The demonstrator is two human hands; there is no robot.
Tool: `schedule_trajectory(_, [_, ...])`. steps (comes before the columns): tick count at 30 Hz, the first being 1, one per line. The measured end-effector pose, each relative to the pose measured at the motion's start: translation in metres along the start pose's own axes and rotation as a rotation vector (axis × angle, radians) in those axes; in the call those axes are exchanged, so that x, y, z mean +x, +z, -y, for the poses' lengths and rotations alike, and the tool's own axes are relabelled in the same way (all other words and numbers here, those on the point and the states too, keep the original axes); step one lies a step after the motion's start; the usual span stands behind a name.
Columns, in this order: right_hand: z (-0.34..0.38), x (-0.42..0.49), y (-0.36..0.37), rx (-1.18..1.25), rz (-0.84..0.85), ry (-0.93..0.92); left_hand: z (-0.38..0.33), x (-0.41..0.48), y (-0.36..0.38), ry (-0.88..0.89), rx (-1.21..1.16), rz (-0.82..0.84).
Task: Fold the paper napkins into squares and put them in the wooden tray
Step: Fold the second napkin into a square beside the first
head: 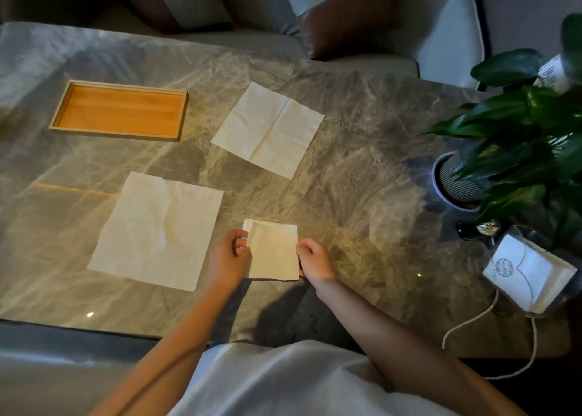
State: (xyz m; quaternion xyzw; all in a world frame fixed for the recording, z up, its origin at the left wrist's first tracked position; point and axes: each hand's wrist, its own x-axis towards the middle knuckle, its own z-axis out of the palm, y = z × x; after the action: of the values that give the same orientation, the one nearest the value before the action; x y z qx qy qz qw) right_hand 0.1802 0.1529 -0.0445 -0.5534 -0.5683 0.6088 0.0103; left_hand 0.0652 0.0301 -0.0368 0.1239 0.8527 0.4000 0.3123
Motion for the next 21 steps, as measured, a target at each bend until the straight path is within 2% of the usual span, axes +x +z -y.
schedule_trajectory(3, [0.002,0.002,0.01,-0.133,-0.078,-0.09,0.003,0.009,-0.004,0.012,0.023,0.019])
schedule_trajectory(6, [0.002,0.004,0.017,-0.184,-0.121,-0.092,0.007,0.017,-0.007,0.032,0.044,0.042])
schedule_trajectory(21, [-0.002,0.007,0.027,-0.199,-0.227,-0.088,0.029,0.03,-0.008,0.022,0.083,0.076])
